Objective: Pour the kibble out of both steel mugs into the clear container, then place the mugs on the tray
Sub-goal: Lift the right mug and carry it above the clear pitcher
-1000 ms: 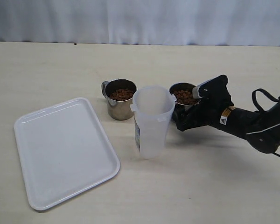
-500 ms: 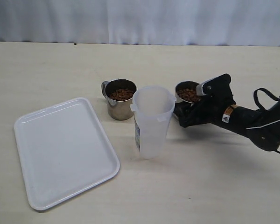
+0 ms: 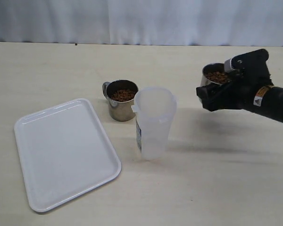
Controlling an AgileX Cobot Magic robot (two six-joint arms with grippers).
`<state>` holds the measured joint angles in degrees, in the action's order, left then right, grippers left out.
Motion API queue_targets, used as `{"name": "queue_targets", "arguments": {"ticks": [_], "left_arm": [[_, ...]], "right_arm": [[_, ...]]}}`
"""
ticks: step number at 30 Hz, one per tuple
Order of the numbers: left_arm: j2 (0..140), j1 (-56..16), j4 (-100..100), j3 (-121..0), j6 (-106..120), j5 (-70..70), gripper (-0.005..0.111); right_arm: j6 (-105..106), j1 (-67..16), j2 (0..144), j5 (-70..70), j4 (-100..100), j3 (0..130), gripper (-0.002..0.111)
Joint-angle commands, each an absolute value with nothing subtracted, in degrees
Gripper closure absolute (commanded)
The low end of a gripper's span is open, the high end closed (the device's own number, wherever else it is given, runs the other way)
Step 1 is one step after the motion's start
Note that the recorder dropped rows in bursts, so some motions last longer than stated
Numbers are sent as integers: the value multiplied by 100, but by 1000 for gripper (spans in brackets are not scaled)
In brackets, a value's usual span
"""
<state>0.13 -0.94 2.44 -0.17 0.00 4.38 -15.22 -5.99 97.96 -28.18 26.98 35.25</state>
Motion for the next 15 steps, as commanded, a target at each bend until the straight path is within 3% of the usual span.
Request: {"name": "queue_targets", "arguments": {"ticks": [1,15], "left_arm": [[0,-135,230,0,0,406,107],[0,-135,230,0,0,378,107]], "right_arm": [[-1548,-616,8981,-1523,2228,3589,104],[-1479,-1135,8523,-1611,2167,3551,104]]}}
